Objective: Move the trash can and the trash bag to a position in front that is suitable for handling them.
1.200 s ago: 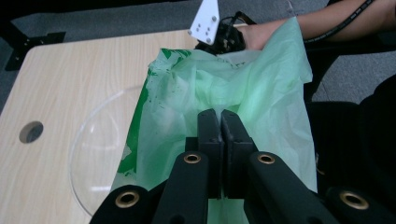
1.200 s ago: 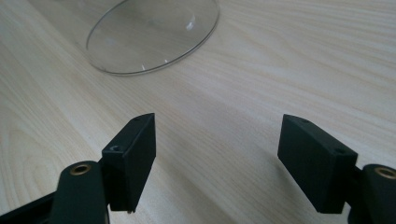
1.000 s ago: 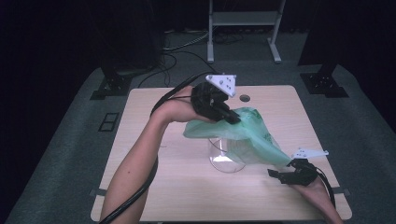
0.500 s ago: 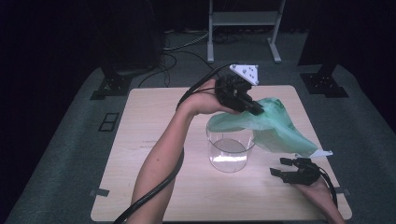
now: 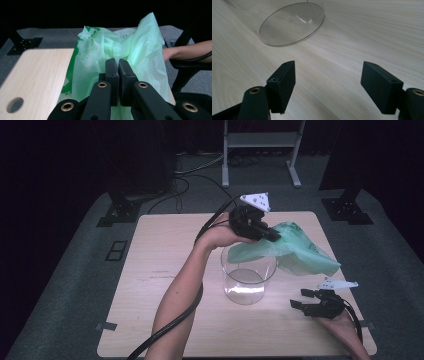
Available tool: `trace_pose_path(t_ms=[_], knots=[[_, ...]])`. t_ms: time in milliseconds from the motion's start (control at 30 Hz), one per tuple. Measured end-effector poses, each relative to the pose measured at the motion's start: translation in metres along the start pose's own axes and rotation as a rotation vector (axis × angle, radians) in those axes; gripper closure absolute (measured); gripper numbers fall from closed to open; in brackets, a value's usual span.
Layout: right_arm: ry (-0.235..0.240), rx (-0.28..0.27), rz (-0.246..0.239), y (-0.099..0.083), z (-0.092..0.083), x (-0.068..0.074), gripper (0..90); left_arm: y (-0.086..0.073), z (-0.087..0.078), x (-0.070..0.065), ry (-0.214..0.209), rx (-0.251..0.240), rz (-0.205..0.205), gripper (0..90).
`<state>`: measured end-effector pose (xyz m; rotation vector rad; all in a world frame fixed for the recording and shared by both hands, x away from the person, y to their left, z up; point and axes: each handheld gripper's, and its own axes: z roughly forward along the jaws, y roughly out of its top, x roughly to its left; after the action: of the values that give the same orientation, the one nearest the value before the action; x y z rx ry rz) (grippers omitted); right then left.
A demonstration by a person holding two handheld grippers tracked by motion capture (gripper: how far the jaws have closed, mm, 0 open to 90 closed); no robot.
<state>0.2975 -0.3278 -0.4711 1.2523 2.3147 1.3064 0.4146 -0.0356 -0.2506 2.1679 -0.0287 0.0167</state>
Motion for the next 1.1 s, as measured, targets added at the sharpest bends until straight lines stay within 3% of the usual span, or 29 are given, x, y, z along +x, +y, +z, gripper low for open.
trace_pose_path(t_ms=[167,300,733,1100], knots=[[-0.001,-0.003,-0.004,0.000,0.000,0.000,27.3,-0.035,0.012,0.005,0.002,0.008,-0.064,87.3],[0.000,0.000,0.001,0.000,0.001,0.000,27.3,-0.058,0.017,0.004,0.010,0.048,-0.083,87.3],[0.000,0.001,-0.005,0.000,0.002,0.003,27.3,-0.084,0.022,-0.016,0.000,0.169,-0.044,87.0],[0.000,0.007,-0.007,-0.001,0.003,0.004,27.3,-0.101,0.013,-0.031,-0.009,0.204,-0.038,86.9]])
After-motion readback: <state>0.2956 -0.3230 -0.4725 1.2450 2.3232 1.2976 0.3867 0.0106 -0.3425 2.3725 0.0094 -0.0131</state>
